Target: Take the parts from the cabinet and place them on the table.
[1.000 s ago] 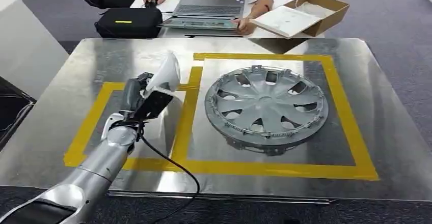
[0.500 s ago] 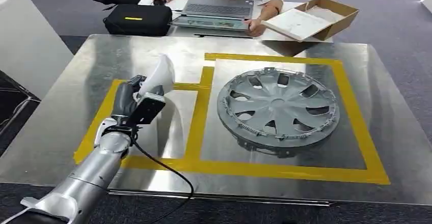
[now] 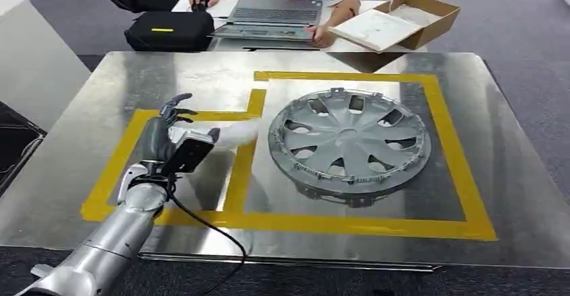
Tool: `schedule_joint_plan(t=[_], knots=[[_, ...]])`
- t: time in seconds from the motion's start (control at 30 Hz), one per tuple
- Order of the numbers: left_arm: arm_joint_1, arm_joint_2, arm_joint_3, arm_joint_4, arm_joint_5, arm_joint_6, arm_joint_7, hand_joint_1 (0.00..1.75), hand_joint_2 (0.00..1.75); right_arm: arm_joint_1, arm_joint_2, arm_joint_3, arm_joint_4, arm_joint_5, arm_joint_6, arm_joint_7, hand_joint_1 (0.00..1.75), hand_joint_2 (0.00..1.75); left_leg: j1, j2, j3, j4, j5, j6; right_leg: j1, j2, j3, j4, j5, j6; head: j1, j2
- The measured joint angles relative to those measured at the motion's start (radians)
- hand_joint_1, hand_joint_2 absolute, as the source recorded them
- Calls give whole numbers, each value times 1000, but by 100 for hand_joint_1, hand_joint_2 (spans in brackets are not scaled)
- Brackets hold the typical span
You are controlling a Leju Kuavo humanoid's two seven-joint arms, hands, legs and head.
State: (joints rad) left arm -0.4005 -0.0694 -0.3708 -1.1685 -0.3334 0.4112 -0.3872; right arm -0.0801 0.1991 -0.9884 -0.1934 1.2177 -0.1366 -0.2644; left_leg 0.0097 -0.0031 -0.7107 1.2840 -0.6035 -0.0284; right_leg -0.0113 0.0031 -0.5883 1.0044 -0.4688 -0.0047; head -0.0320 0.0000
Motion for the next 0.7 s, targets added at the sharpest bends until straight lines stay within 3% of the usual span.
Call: schedule_joint_plan(t=[0.03,0.07,0.1,0.17,0.2,0.23,0.3,0.5,0.53,0.57,0.6,0.63,0.67,0.7], knots=[[8,2,0,-2,0,-1,0,0,175,1,0,0,0,-1,0,1,0,0,0,0,-15,29,0,-1,0,0,0,0,0,0,0,0],[14,2,0,-2,0,-2,0,0,175,2,0,0,0,-1,0,1,0,0,0,0,-8,15,23,1,1,2,1,1,0,0,0,0],[16,4,0,-5,0,-2,0,0,175,2,0,-1,0,-1,0,2,0,0,0,0,18,-42,66,5,1,2,1,2,0,0,0,0],[18,5,0,-18,-3,1,0,0,175,2,2,-2,0,-1,-1,3,0,0,-1,0,102,-215,150,17,2,3,5,2,-1,2,-1,0],[17,5,0,-23,-3,3,0,0,175,1,4,-2,0,-1,-3,3,0,0,-4,0,124,-256,144,24,5,2,3,3,-2,6,2,0],[18,5,0,-28,-5,4,0,0,175,0,4,-2,0,-1,-4,4,0,0,-6,0,127,-275,141,24,9,3,-3,7,-3,12,1,0],[24,4,-1,-34,-6,4,0,0,175,0,5,-2,0,0,-5,5,0,0,-8,-1,123,-271,140,27,7,1,-4,4,0,20,2,0],[29,6,0,-37,-6,5,1,0,175,0,5,-2,0,0,-5,7,0,0,-9,-1,123,-271,141,30,5,0,-2,0,2,25,0,0],[30,5,0,-49,-10,6,2,0,175,0,5,-3,0,-1,-7,8,0,0,1,0,128,-284,151,51,6,0,-37,66,-49,41,11,0],[40,6,0,-53,-13,2,7,0,175,1,5,-3,0,-2,-8,8,0,0,-1,1,127,-284,150,53,2,0,-130,268,-136,48,12,0],[47,6,0,-54,-14,1,10,0,175,3,5,-4,0,-3,-9,9,0,0,-1,2,127,-283,150,53,2,0,-154,314,-146,50,13,0],[52,7,0,-55,-15,0,10,0,175,5,5,-4,0,-3,-9,9,0,0,-1,1,127,-283,150,53,2,0,-156,315,-137,51,12,0],[59,9,0,-62,-17,-1,16,0,175,6,5,-4,0,-3,-10,9,0,0,-1,1,128,-283,150,53,1,-1,-132,261,-95,50,13,0],[62,10,0,-68,-19,-1,18,0,175,5,5,-4,0,-3,-10,10,0,0,0,0,130,-282,149,51,1,-1,-87,173,-48,46,13,0]])
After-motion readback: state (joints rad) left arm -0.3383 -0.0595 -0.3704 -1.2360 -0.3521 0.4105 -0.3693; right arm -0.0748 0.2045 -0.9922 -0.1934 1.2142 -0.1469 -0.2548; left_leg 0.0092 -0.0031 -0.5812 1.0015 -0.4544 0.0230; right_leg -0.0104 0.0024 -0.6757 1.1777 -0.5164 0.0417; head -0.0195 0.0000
